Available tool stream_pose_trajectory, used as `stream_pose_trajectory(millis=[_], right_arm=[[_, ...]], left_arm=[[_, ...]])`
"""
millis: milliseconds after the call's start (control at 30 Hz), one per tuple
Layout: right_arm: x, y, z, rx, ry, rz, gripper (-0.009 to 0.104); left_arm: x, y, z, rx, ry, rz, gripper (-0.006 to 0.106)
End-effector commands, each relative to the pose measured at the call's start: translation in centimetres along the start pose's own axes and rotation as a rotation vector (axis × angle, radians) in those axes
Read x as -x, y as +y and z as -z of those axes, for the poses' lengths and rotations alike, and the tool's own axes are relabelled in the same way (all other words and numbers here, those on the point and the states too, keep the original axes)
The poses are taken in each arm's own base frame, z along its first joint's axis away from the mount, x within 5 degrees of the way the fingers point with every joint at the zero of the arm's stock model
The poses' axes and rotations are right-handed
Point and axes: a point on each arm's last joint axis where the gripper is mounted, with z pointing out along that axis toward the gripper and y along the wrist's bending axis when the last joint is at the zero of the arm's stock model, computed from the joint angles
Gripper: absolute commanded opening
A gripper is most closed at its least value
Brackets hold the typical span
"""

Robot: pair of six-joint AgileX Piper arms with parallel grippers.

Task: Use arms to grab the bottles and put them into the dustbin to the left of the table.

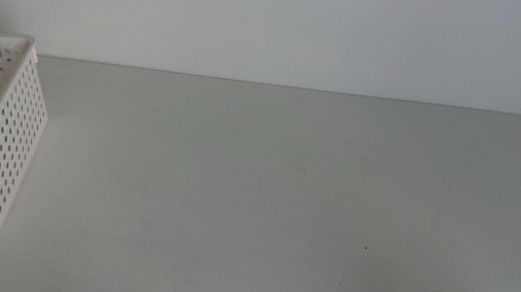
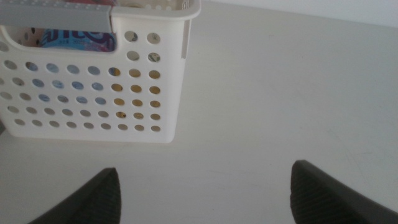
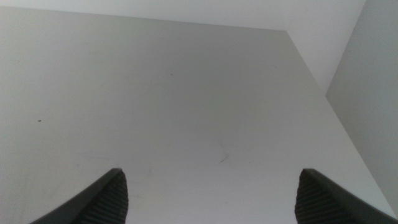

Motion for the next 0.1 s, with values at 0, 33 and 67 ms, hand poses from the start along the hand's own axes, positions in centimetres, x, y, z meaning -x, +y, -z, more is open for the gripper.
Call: stream_pose_trajectory(millis=[0,33,67], right_arm=[[1.01,-0.18,0.29,-0.025,-0.098,0.020,0.075],[1.01,-0.19,0.29,-0.026,-0.098,0.020,0.075],[1.01,-0.19,0.29,-0.025,-0.098,0.019,0.075]], left_arm=[[0.71,-0.13,0.19,-0.019,-0.100,0.024,0.093],[0.71,-0.13,0.19,-0.019,-0.100,0.024,0.093],[0.71,-0.13,0.18,-0.019,-0.100,0.024,0.093]])
